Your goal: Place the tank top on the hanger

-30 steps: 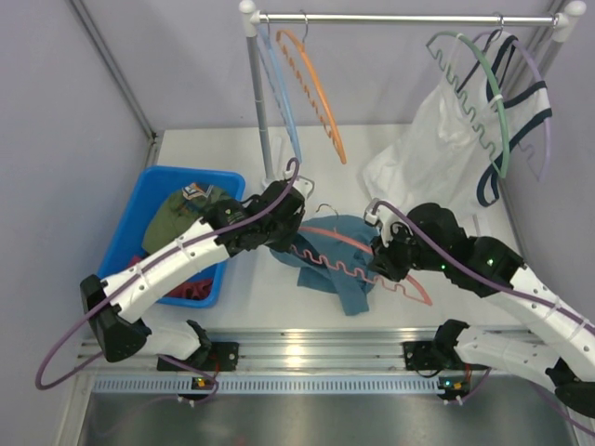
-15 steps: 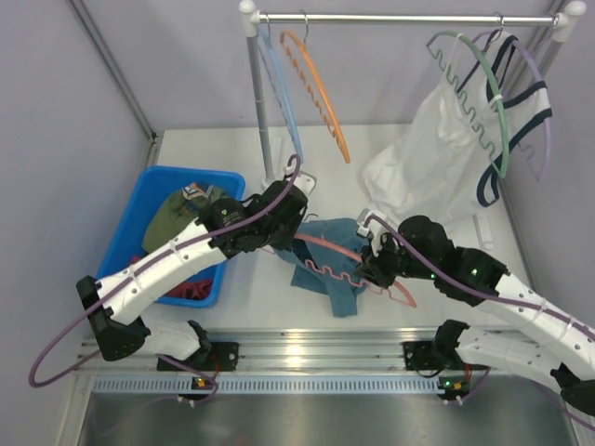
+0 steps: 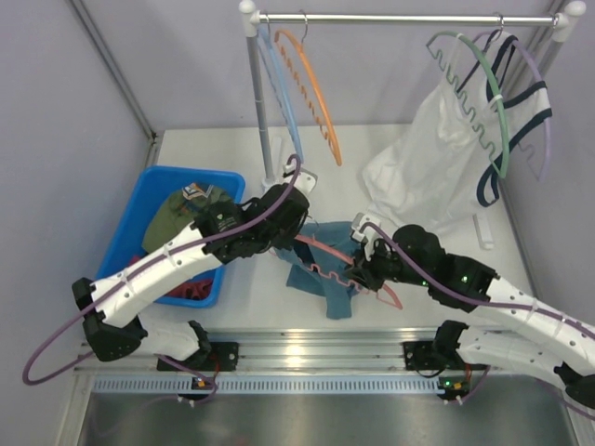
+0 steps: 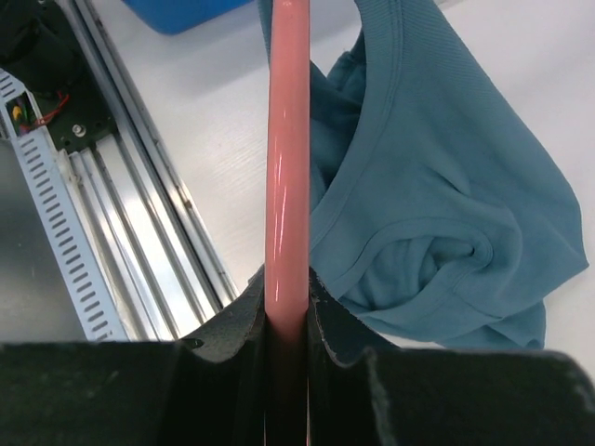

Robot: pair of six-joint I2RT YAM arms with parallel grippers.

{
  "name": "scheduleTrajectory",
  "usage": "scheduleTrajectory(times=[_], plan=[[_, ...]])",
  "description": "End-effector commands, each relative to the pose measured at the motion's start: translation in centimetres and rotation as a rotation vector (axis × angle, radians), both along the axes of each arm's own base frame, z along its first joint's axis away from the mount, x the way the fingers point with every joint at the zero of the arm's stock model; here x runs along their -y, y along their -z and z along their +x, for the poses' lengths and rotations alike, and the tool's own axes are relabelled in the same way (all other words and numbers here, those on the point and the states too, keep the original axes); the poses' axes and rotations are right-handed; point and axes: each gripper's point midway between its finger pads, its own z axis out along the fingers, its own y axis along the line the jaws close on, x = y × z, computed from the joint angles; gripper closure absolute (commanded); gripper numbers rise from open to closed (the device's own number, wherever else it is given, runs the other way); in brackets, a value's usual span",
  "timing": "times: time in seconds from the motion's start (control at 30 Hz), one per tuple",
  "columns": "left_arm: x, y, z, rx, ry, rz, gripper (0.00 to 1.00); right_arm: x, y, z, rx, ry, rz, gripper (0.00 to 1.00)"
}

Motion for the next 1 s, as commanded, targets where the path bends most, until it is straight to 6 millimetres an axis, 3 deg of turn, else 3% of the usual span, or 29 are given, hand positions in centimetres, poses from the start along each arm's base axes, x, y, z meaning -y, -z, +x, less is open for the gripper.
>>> scheduleTrajectory(times=[0.0, 0.03, 0.2, 0.43, 0.7, 0.97], plan=[[0.0, -4.5, 0.9, 0.142, -0.019, -0.145, 1.00, -2.1, -3.4, -0.2, 0.066, -0.037, 0.165, 1.00], [0.2, -4.1, 1.2, 0.160, -0.023, -0.158, 0.98, -2.4, -4.3, -0.1, 0.077, -0.032, 0.213, 1.00], [0.4, -4.2, 1.0, 0.206, -0.018, -0.273, 0.91, -3.0, -3.7, -0.1, 0.064, -0.027, 0.268, 1.00], [1.4, -1.1, 1.2, 0.181, -0.032, -0.301, 0.78, -3.5, -3.9, -0.3, 0.055, -0.028, 0.312, 1.00], [1.5, -0.4, 1.1, 0.206, -0.028, -0.354, 0.60, -3.6, -3.0, -0.1, 0.042, -0.007, 0.331, 1.00], [-0.3, -1.4, 0.1, 0.246, -0.034, -0.417, 0.55, -3.8, -2.6, 0.1, 0.035, 0.001, 0.326, 1.00]])
